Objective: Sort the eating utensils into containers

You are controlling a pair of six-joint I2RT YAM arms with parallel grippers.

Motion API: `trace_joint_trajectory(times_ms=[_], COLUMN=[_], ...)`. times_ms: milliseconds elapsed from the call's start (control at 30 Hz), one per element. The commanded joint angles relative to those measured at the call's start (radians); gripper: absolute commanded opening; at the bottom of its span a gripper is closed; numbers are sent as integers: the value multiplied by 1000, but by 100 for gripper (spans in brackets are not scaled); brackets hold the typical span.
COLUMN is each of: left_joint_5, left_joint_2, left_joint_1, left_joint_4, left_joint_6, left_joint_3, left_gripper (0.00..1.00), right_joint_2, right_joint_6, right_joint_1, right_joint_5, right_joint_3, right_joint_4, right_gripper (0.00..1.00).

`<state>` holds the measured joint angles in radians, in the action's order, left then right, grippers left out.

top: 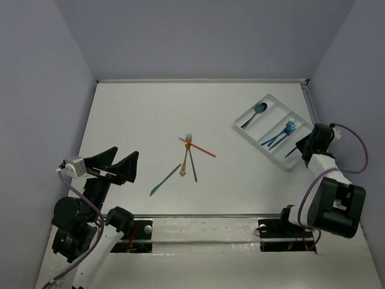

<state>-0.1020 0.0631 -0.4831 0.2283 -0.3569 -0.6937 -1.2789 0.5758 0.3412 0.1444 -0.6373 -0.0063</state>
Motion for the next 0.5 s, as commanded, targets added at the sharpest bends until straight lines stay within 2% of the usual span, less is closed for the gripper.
trace_joint_trajectory(times_ms=[0, 200, 233, 300, 400, 433, 467], left_joint_5=[1, 2, 1, 1, 1, 1, 1], left_joint_2=[-3, 1, 1, 3, 4, 7, 7], left_joint_1=[-6, -6, -6, -6, -6, -6, -6], left_joint_4=[-46, -46, -46, -46, -46, -44, -44], left_joint_6=[12, 10, 10, 10, 10, 10, 10], left_joint_3=[3, 3, 3, 3, 5, 3, 3], left_gripper=[99, 99, 99, 99, 99, 99, 99], right_joint_2=[0, -28, -27, -20, -5, 18, 33], right_joint_6=[-1, -4, -4, -10, -13, -16, -16], right_joint_1=[9, 9, 9, 9, 9, 9, 9], right_joint_5=[1, 32, 23, -3, -97, -132, -232], right_joint_3=[-16, -27, -32, -41, -67, -65, -59], right_joint_4=[74, 68, 71, 60, 35, 45, 58], right_gripper=[10, 26, 40, 49, 62, 62, 63])
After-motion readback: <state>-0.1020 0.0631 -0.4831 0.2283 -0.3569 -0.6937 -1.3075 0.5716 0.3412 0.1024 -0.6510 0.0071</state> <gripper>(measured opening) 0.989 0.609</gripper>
